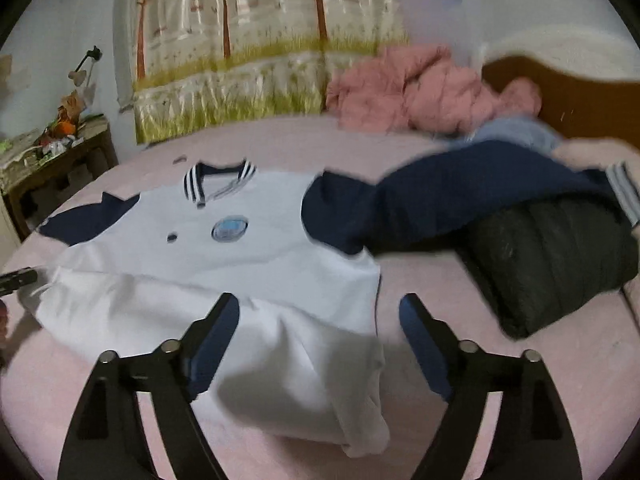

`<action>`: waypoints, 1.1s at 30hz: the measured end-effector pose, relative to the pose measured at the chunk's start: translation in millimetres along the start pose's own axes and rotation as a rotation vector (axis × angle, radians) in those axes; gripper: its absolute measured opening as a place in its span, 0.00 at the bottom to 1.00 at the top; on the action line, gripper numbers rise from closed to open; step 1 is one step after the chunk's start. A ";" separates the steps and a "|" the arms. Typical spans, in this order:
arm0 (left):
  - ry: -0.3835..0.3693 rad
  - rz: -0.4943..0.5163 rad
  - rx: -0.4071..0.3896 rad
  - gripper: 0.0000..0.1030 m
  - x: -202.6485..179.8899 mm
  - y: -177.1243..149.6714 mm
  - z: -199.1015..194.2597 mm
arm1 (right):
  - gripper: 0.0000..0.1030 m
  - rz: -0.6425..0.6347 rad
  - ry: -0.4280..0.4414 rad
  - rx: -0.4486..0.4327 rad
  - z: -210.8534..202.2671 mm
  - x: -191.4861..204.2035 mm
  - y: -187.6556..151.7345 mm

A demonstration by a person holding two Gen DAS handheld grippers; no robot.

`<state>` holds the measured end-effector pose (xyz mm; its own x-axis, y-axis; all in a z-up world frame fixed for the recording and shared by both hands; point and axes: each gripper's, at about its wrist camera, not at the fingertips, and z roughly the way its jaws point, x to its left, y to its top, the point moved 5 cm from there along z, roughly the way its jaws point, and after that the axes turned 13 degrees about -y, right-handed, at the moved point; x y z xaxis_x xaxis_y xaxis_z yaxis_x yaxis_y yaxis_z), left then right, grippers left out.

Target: Fold large clothes

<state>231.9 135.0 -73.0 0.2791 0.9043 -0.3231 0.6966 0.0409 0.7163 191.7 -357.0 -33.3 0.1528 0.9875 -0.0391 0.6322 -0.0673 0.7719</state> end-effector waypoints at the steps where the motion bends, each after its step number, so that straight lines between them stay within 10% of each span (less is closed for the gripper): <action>1: -0.018 -0.033 0.012 0.87 7.2 -2.2 3.4 | 0.82 0.003 0.021 0.043 9.6 -1.0 -3.1; 3: -0.094 -0.063 0.045 0.68 13.4 -8.9 11.0 | 0.64 -0.020 0.040 0.128 30.0 1.2 -14.0; 4: -0.059 -0.052 0.050 0.28 17.5 -9.8 13.9 | 0.29 -0.043 -0.002 0.127 35.9 2.1 -17.0; 5: -0.047 -0.050 0.044 0.13 21.7 -10.6 12.8 | 0.15 -0.058 -0.024 0.118 38.1 3.6 -20.9; 7: -0.115 -0.070 -0.030 0.09 21.8 -4.0 -0.3 | 0.09 -0.004 -0.003 0.032 26.5 2.6 -14.2; 12: -0.039 0.013 -0.155 0.08 5.1 25.6 -24.5 | 0.09 0.036 0.000 -0.121 3.7 7.5 23.0; 18: 0.056 -0.045 -0.024 0.10 28.9 32.5 27.0 | 0.18 0.051 -0.053 0.132 90.5 -0.9 24.5; 23: 0.079 -0.077 0.020 0.32 39.4 11.2 35.3 | 0.43 0.272 -0.005 0.021 61.6 -40.5 1.2; 27: 0.060 -0.072 -0.082 0.59 33.6 -2.7 4.6 | 0.44 0.368 0.062 -0.009 36.4 -58.5 -22.7; 33: -0.036 -0.076 -0.099 0.71 26.1 -27.7 -19.4 | 0.44 0.278 0.138 0.043 18.0 -34.6 -53.5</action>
<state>207.1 165.7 -89.3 0.2525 0.8815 -0.3991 0.6487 0.1518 0.7458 166.3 -390.1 -84.7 0.2219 0.9402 0.2585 0.6124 -0.3407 0.7134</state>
